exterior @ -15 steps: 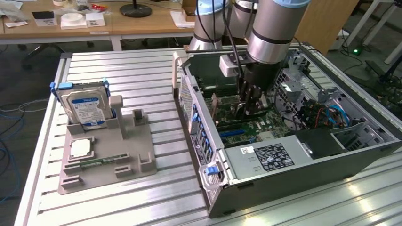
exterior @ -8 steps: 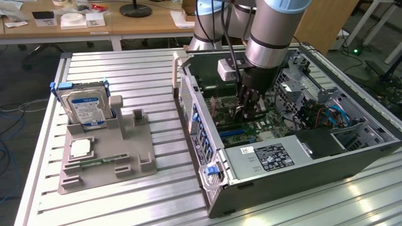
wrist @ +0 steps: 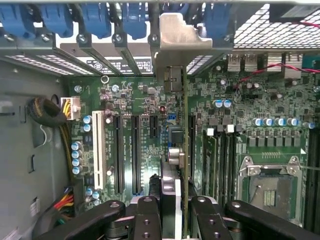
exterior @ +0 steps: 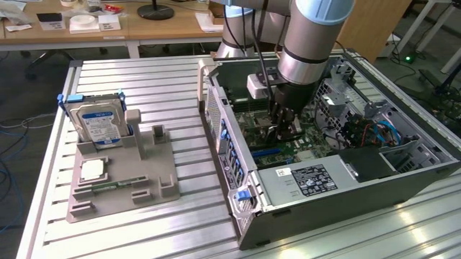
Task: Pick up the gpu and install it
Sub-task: 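Insert the gpu into the slot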
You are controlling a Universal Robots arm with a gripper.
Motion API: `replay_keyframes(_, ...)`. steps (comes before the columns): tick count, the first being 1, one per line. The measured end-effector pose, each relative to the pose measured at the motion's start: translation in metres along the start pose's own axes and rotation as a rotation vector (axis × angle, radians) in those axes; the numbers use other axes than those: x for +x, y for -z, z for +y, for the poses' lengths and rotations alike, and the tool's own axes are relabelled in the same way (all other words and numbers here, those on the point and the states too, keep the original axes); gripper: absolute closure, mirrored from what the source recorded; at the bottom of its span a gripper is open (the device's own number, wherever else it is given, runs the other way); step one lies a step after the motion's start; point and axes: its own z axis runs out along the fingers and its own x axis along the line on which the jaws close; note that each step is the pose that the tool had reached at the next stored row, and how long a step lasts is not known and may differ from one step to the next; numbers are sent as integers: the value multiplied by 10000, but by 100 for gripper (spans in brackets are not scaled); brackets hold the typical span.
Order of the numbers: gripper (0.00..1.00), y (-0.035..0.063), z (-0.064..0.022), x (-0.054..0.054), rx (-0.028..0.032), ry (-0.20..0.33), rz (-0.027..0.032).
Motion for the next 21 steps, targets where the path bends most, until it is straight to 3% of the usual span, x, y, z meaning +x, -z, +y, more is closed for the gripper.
replay_keyframes(7,72,-105,33,10,-5,9,1)
replay_keyframes(21,72,-116,61,11,12,17,1)
